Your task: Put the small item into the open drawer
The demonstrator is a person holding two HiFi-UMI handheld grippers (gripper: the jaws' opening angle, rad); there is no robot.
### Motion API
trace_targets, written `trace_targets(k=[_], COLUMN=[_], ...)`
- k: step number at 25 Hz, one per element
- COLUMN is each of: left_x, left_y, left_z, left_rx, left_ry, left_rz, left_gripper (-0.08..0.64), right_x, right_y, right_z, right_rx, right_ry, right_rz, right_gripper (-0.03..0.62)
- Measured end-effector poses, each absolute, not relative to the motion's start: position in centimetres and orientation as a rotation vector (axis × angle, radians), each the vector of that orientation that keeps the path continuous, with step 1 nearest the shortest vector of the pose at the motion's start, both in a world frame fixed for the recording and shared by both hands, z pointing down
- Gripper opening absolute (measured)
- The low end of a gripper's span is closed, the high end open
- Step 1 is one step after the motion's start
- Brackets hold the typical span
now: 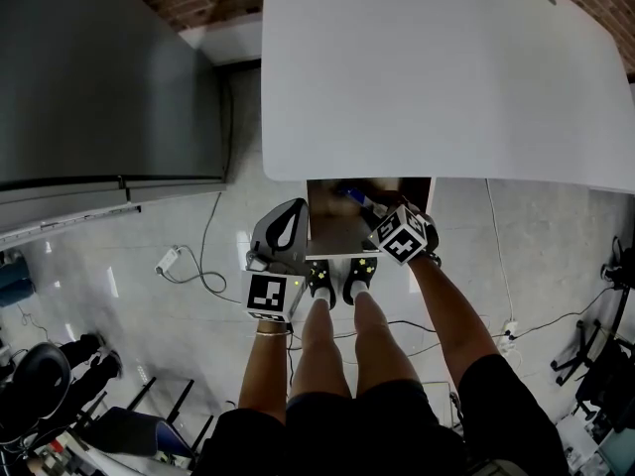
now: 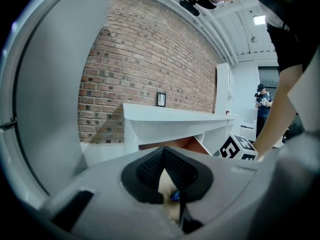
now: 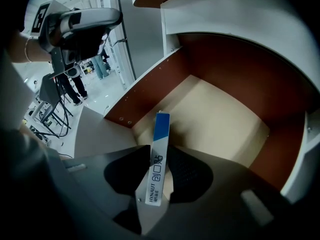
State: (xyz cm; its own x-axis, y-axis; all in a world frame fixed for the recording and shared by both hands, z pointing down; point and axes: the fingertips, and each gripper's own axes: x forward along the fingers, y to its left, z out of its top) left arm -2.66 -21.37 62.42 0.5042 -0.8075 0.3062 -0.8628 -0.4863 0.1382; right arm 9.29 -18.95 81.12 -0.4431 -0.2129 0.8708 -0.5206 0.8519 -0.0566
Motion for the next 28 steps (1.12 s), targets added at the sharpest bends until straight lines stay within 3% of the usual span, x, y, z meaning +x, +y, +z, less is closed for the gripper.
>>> trace_targets(k=[17,21,25,28], left_x=[-2.6,-2.6,-2.5,-2.5], left_y=[-21.4,-21.2,-21.1,-21.2], left_z=[61.0,60.8,60.4,60.0], left_rx=[2.501,2.504,2.513,2.512], left_ry=[-1.417,-1.417,-1.412,-1.412], left_rz=[0.269,0.267,0.263,0.259], left_gripper=[-0.003,-0.003,-0.003,-0.003], right_x=[9.9,10.0,9.9,9.8], right_y=[-20.6,-20.8,-21.3,-22.0], right_z=[78.8,78.0,76.6,75.2], right_rx=[0.647,0.683,0.745,0.814], right_ry=[-2.061,-2.073,-2.106,-2.141], right_rz=[0.375,0.353,0.325,0.335], right_gripper=[0.12,0.093,0.018,0.011])
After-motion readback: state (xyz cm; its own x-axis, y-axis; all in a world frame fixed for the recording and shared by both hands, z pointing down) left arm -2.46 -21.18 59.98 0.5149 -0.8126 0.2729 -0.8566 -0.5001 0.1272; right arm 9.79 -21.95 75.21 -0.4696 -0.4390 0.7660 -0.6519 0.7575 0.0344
